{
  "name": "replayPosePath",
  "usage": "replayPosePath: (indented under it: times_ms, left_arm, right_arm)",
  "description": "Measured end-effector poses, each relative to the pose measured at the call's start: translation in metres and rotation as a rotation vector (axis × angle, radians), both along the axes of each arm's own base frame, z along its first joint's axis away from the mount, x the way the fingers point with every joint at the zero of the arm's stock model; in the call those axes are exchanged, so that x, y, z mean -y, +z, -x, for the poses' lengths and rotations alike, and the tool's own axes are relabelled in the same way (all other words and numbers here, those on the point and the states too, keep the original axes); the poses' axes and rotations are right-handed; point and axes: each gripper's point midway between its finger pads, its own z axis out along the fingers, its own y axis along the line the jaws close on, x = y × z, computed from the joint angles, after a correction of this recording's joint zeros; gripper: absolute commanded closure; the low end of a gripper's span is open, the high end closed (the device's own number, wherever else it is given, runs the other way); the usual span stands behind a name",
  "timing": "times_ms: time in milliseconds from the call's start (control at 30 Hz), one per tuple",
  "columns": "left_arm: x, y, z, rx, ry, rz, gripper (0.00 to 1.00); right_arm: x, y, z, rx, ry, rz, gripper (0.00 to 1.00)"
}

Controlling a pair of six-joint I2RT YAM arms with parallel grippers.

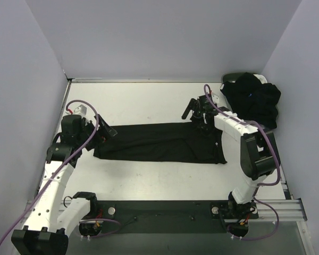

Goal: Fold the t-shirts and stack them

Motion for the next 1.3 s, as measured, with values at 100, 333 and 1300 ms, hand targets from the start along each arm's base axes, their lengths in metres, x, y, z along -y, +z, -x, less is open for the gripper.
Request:
replayPosePath:
  times_ms: [100, 333, 1300]
  left_arm:
    - [0.003, -0.002, 0.004, 0.010, -0.027, 0.004, 0.03]
    - [0.005, -0.023, 0.011, -0.040, -0.049, 0.000, 0.03]
    - [0.001, -0.052, 0.001, -0.107, -0.048, -0.034, 0.03]
  right_arm:
    - [-0.007, -0.010, -0.001, -0.021, -0.003, -0.033, 0.00]
    - [-0.016, -0.030, -0.004, -0.062, -0.020, -0.077, 0.00]
    - [-0.171, -0.015, -0.208, 0.110, 0.193, -0.637, 0.00]
